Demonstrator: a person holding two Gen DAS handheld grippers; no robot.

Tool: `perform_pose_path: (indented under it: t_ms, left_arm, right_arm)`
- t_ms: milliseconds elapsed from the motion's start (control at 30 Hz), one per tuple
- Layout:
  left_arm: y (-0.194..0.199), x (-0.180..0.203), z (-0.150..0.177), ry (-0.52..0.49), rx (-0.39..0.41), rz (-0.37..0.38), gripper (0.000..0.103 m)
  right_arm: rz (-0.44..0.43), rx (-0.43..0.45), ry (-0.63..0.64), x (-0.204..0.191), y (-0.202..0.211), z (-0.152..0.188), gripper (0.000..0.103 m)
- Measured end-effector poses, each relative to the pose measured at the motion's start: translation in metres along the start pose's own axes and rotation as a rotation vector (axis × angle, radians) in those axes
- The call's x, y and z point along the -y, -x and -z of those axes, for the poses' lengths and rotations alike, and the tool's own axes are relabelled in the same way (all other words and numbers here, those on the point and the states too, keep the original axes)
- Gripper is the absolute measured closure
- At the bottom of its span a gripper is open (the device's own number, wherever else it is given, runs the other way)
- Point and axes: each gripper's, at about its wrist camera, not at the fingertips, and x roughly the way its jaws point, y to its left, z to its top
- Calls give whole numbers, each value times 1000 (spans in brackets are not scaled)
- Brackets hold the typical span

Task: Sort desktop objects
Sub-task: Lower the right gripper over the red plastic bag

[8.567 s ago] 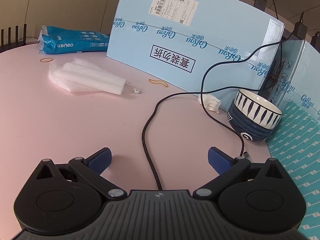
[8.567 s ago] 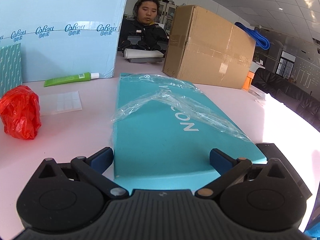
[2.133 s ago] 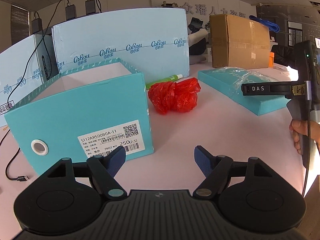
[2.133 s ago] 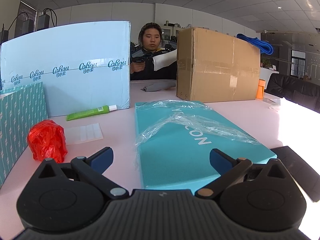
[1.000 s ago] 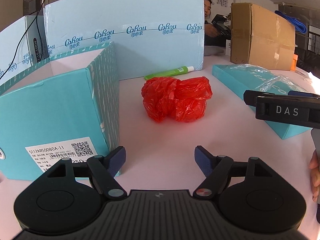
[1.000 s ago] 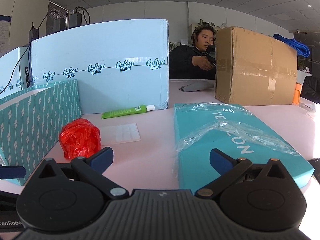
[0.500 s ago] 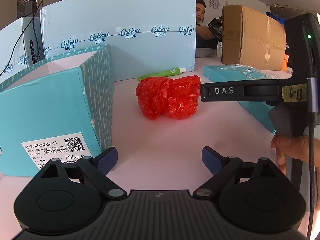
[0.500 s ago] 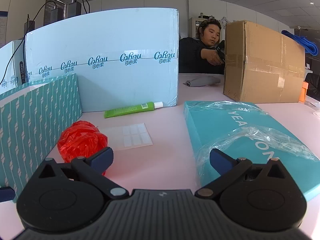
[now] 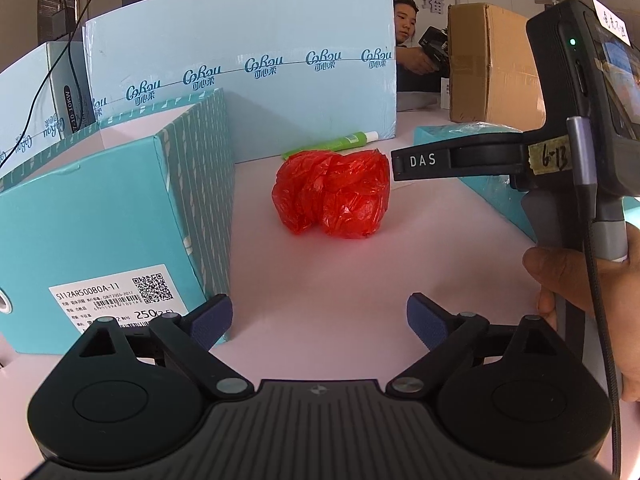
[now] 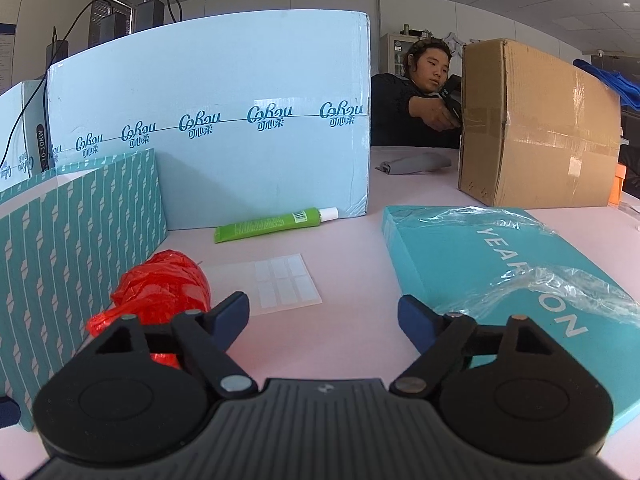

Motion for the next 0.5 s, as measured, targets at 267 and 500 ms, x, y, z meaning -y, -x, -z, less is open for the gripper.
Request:
perform_pose_path:
  t_ms: [267,500]
  left_arm:
    - [-2,-6,0,35,-15,31,9]
    - [-1,-4,1,30,-10,25,9]
  right_arm:
    - [-206,176,-96,29,34,6,0]
    - [-319,117,-58,25,29,3,0]
